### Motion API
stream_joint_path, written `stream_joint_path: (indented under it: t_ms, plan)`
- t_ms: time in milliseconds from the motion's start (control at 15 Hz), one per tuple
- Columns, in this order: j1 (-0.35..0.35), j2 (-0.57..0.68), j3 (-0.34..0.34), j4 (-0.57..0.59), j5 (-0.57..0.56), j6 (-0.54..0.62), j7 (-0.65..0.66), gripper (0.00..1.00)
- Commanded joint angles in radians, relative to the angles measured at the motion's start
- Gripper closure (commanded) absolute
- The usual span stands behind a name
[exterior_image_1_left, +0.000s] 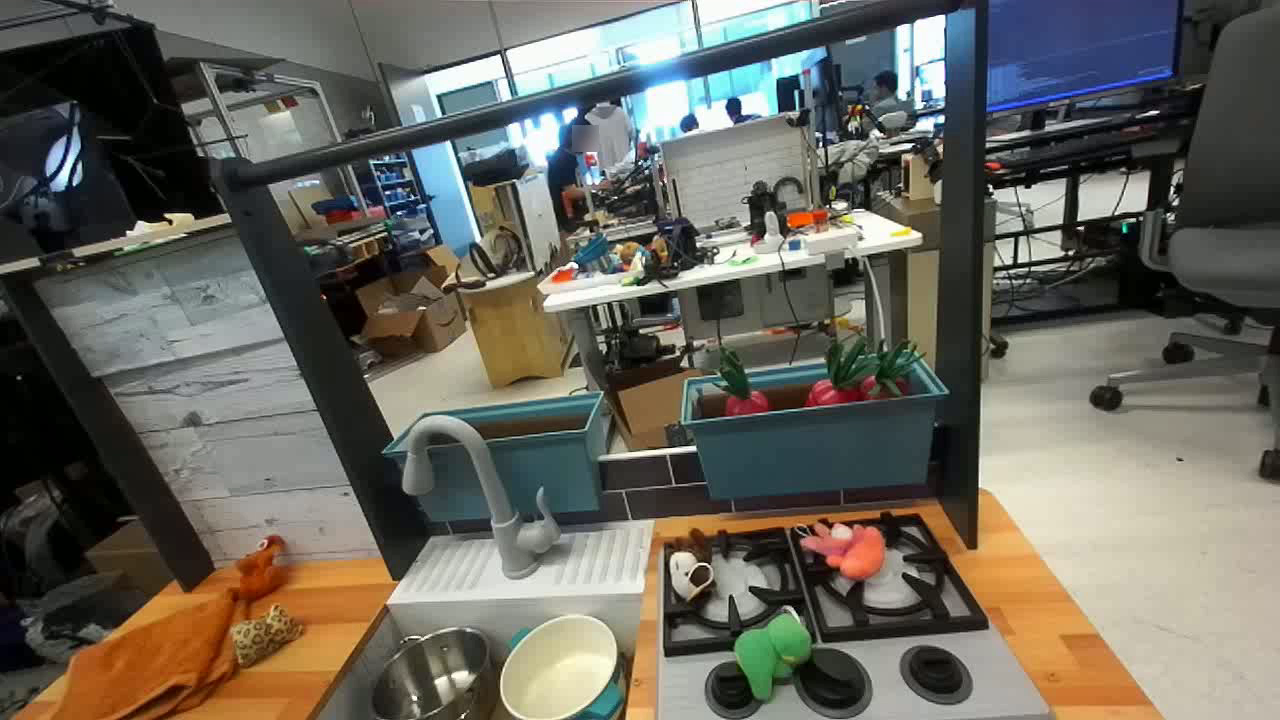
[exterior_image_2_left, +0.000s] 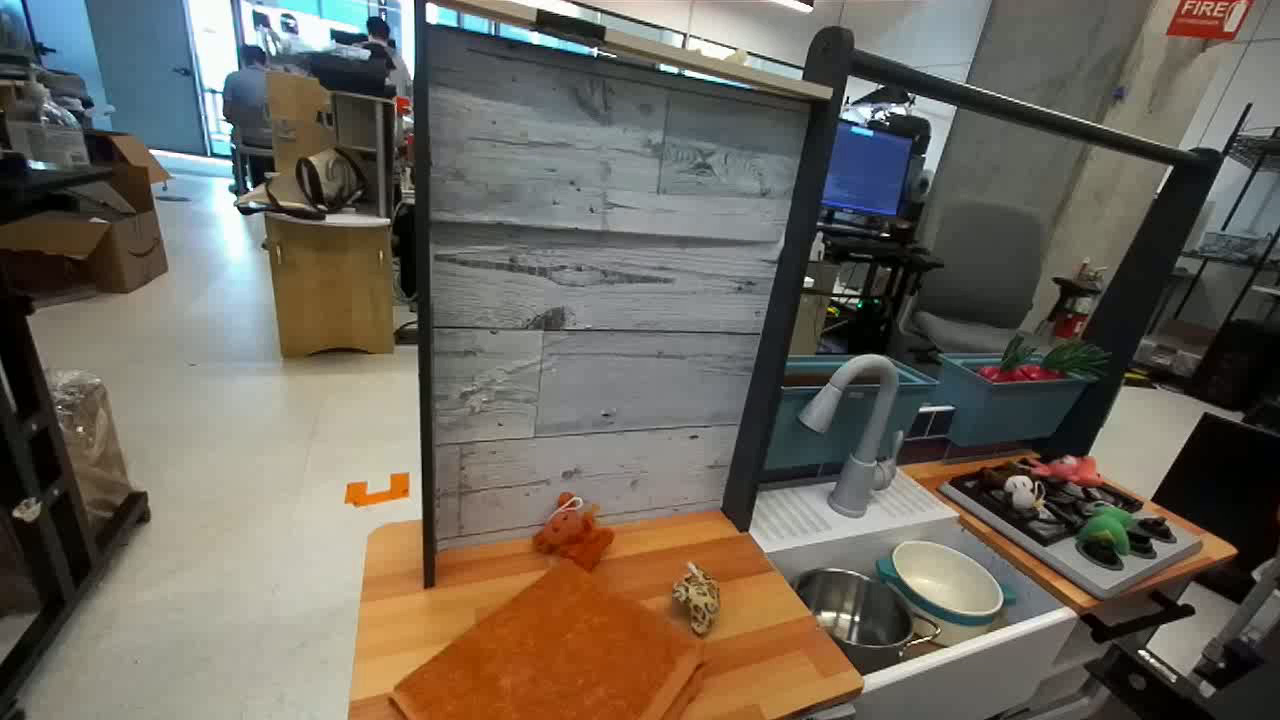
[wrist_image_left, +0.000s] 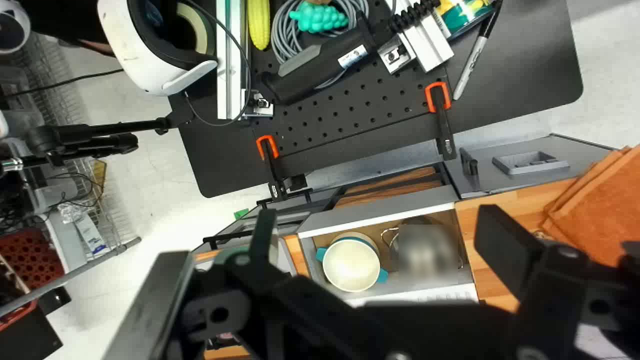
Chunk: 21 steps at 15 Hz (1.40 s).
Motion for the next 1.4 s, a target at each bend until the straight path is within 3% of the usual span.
stream_joint_path:
  t_ms: [0, 600, 667, 867, 1200, 1267, 1333]
  plan:
    - [0.027, 0.005, -0.022, 0.002, -0.010, -0.002, 0.011, 0.00]
    - [0.027, 0.005, -0.022, 0.002, -0.010, -0.002, 0.011, 0.00]
    - [0.029, 0.011, -0.038, 0.014, -0.111, -0.038, -0.113, 0.00]
    - [0.037, -0.004, -0.133, 0.014, -0.199, 0.014, -0.341, 0.00]
    - [0.050, 0.048, -0.277, 0.125, -0.217, -0.043, -0.700, 0.00]
    - [0.051, 0.070, -0.281, 0.165, -0.185, -0.125, -0.723, 0.00]
    - [0.037, 0.017, -0.271, 0.084, -0.215, -0.034, -0.653, 0.00]
